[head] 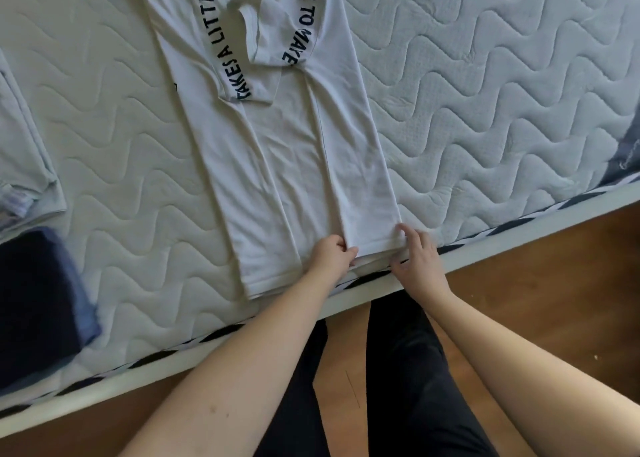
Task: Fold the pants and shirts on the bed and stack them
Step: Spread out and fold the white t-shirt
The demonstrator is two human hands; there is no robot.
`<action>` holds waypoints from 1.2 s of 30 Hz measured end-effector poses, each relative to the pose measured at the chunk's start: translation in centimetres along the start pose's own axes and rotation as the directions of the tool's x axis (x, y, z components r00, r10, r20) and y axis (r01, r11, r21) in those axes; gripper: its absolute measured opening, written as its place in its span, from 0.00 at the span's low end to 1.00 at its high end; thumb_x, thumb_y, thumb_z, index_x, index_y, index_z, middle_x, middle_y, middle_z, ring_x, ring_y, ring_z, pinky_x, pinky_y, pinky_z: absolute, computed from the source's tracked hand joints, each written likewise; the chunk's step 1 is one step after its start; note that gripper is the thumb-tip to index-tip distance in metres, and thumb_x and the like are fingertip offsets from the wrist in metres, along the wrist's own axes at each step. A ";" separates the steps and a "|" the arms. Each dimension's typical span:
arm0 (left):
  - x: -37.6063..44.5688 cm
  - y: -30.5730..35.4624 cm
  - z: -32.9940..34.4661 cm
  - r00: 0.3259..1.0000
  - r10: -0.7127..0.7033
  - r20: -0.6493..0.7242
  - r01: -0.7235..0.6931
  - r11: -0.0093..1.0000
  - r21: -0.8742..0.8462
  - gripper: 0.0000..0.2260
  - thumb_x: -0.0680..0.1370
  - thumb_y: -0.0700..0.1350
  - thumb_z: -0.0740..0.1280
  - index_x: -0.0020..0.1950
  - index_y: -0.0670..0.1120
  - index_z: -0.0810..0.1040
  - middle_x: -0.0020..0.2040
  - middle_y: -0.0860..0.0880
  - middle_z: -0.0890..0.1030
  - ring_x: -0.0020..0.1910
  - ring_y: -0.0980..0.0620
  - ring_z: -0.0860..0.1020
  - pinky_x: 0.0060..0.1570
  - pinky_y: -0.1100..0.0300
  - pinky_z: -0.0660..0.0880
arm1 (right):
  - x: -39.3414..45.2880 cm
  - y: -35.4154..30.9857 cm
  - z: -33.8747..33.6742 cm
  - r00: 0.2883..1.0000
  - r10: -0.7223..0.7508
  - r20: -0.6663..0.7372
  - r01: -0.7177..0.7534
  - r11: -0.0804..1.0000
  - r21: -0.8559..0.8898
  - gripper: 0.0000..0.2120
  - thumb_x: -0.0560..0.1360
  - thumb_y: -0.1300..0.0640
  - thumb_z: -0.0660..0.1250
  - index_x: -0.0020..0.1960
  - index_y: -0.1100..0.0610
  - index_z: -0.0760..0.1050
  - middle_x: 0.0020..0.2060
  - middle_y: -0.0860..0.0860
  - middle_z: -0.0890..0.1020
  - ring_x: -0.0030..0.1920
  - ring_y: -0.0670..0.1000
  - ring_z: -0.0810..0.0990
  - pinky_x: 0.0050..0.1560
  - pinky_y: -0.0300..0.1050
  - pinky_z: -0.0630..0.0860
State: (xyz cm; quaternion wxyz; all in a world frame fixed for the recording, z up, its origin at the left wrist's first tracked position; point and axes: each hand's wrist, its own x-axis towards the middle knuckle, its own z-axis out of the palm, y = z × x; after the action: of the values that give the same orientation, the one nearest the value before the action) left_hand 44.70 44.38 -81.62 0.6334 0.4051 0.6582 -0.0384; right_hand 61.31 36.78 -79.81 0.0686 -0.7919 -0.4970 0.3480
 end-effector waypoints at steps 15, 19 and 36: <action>-1.9 -1.3 2.0 1.000 -0.008 -0.023 -0.003 0.903 -0.429 0.03 0.81 0.40 0.65 0.50 0.42 0.76 0.39 0.49 0.83 0.31 0.57 0.76 0.29 0.67 0.74 | 2.8 0.9 0.7 0.986 0.073 -0.153 -0.052 0.990 0.134 0.24 0.73 0.68 0.60 0.67 0.54 0.71 0.57 0.53 0.77 0.55 0.57 0.75 0.51 0.51 0.71; -2.1 -1.3 3.4 0.995 -0.003 -0.100 -0.035 0.926 -0.375 0.04 0.81 0.42 0.65 0.48 0.43 0.76 0.43 0.47 0.83 0.34 0.56 0.78 0.29 0.66 0.75 | 2.7 2.0 -0.1 0.975 0.184 -0.120 -0.165 0.974 0.156 0.19 0.75 0.64 0.59 0.61 0.49 0.74 0.38 0.48 0.76 0.43 0.56 0.77 0.38 0.48 0.71; -1.9 -0.5 4.7 0.976 -0.085 -0.199 0.089 0.996 0.015 0.13 0.81 0.52 0.64 0.41 0.45 0.73 0.31 0.48 0.82 0.26 0.54 0.77 0.23 0.64 0.69 | 1.1 2.3 -0.4 0.952 0.281 -0.123 -0.251 0.944 0.213 0.20 0.74 0.64 0.63 0.65 0.52 0.69 0.62 0.52 0.72 0.61 0.54 0.72 0.60 0.51 0.69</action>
State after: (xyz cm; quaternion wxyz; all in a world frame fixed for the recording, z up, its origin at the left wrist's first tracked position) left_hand 47.96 40.47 -81.08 0.5577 0.3853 0.7344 -0.0334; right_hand 63.57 36.60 -81.10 0.1358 -0.8654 -0.3423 0.3397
